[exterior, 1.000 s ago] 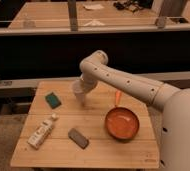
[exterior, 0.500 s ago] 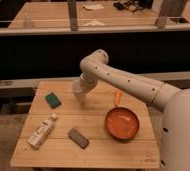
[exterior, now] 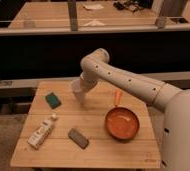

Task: Pick up the ceramic cup

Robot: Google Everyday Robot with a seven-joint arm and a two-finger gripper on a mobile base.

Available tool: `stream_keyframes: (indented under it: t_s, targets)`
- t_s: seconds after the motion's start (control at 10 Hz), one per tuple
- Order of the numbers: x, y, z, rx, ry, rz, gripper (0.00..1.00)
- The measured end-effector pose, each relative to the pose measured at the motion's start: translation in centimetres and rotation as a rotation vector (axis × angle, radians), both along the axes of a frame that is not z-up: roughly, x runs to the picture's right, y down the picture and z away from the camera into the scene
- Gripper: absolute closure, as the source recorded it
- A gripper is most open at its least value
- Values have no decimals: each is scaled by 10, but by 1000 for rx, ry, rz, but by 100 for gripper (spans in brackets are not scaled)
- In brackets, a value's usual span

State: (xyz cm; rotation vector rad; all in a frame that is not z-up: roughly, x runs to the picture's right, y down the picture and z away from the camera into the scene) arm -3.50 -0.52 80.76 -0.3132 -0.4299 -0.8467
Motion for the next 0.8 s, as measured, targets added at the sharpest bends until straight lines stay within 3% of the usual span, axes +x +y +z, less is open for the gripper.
stream_keyframes:
  t_s: [0.8]
  targets:
    - [0,-2,-8,1,-25,-17,96]
